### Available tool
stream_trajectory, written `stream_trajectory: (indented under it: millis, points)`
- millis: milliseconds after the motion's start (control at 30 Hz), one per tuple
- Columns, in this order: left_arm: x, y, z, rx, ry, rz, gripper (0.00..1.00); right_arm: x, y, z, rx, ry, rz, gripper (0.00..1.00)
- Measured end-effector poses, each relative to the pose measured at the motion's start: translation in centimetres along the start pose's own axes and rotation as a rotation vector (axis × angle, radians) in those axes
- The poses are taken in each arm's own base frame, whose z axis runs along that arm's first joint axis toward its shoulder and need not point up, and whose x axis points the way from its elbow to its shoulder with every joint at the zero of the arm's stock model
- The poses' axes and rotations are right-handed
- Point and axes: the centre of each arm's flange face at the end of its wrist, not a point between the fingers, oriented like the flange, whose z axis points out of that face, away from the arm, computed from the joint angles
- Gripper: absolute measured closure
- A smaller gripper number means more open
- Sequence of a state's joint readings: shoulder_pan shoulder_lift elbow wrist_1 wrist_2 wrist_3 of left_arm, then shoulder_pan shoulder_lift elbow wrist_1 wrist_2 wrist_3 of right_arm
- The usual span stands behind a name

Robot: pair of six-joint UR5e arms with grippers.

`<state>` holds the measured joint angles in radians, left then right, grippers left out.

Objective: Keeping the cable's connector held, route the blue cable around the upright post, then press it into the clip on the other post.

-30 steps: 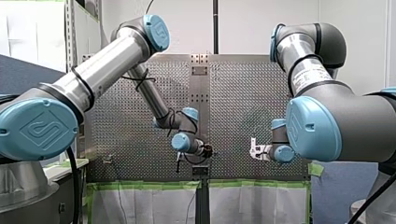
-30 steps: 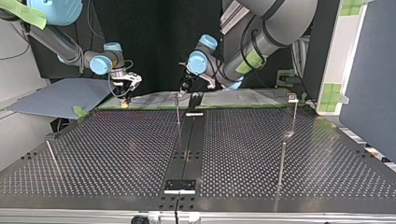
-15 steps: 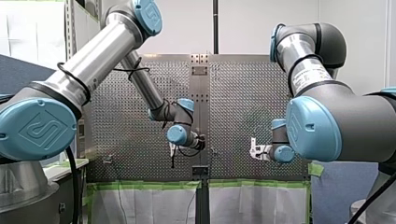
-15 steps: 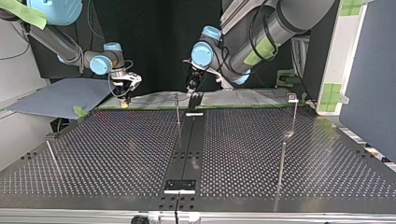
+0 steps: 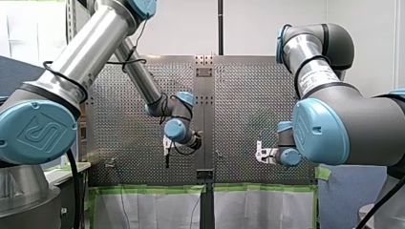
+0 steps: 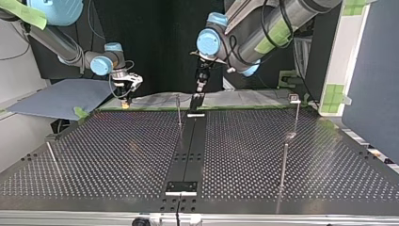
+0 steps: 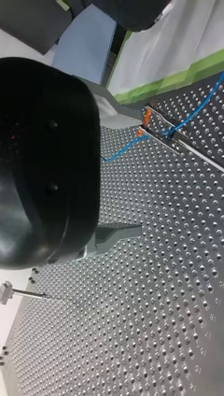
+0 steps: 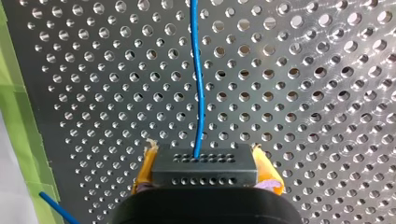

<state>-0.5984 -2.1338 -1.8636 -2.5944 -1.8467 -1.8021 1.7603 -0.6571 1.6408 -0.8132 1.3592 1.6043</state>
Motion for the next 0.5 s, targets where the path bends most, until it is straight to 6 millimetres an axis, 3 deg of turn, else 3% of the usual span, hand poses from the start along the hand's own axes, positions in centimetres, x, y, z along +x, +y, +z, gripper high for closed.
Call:
stream_trajectory:
  millis: [500]
  points:
    - [-1.0, 0.3, -6.0, 0.000, -0.001, 0.007, 0.00, 0.0, 0.0, 0.0, 0.001, -0.001, 0.001, 1.00]
